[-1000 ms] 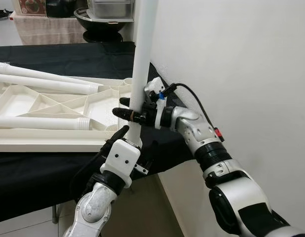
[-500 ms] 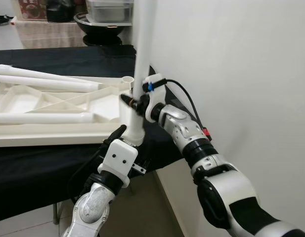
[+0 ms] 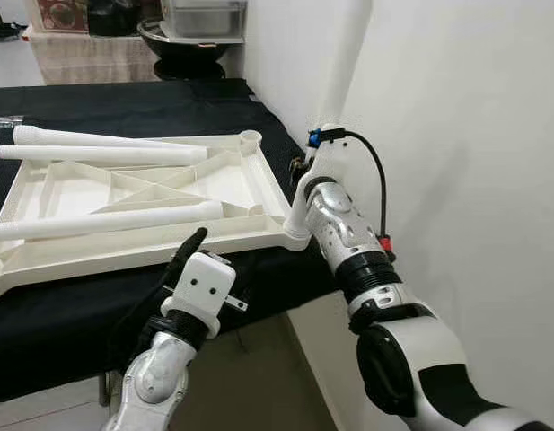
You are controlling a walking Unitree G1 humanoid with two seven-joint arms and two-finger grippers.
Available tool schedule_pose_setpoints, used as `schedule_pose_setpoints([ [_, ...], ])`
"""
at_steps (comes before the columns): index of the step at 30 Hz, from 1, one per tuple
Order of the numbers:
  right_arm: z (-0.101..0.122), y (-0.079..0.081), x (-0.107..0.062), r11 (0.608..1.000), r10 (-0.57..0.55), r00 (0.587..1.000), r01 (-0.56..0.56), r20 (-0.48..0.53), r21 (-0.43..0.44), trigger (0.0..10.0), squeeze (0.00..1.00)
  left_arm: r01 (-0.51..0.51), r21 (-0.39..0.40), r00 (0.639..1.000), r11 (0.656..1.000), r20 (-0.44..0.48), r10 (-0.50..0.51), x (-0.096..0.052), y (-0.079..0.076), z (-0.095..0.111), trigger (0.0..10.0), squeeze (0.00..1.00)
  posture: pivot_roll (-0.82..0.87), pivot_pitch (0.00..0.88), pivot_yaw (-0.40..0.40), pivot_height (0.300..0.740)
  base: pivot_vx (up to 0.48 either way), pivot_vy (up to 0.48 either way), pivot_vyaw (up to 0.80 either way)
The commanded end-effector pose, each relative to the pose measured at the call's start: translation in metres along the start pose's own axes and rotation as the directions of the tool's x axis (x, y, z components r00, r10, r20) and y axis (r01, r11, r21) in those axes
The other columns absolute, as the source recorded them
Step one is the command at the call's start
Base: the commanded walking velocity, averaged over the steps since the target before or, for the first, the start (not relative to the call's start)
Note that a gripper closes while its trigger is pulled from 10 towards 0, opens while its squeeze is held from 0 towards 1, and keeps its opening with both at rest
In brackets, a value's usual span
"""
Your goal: Building children table
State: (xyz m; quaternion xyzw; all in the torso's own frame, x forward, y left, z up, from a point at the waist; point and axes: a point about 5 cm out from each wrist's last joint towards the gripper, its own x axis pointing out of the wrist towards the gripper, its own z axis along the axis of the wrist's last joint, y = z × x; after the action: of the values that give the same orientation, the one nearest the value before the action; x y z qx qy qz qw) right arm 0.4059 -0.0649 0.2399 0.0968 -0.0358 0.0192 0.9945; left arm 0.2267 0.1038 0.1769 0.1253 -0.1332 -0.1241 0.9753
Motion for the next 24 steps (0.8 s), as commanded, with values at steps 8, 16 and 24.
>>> schedule_pose_setpoints([
  [8,0.033,0.043,-0.005,0.875,0.483,0.872,-0.48,0.073,-0.062,10.0,0.0,0.024,-0.015,1.0,1.0,0.005,-0.024,0.001,-0.005,0.001,10.0,0.0,0.06,0.062,-0.127,0.74,0.0,0.0,0.0],
  [16,0.001,0.022,-0.033,0.327,0.91,0.345,-0.938,-0.231,-0.111,10.0,0.0,0.025,-0.012,1.0,1.0,0.013,-0.025,0.004,-0.006,0.003,10.0,0.0,0.06,0.061,-0.122,0.74,0.0,0.0,0.0],
  [24,-0.005,0.011,-0.033,0.307,0.923,0.31,-0.95,-0.229,-0.052,10.0,0.0,0.039,-0.022,0.999,0.999,0.036,-0.038,0.007,-0.009,0.007,10.0,0.0,0.07,0.067,-0.121,0.74,0.0,0.0,0.0],
])
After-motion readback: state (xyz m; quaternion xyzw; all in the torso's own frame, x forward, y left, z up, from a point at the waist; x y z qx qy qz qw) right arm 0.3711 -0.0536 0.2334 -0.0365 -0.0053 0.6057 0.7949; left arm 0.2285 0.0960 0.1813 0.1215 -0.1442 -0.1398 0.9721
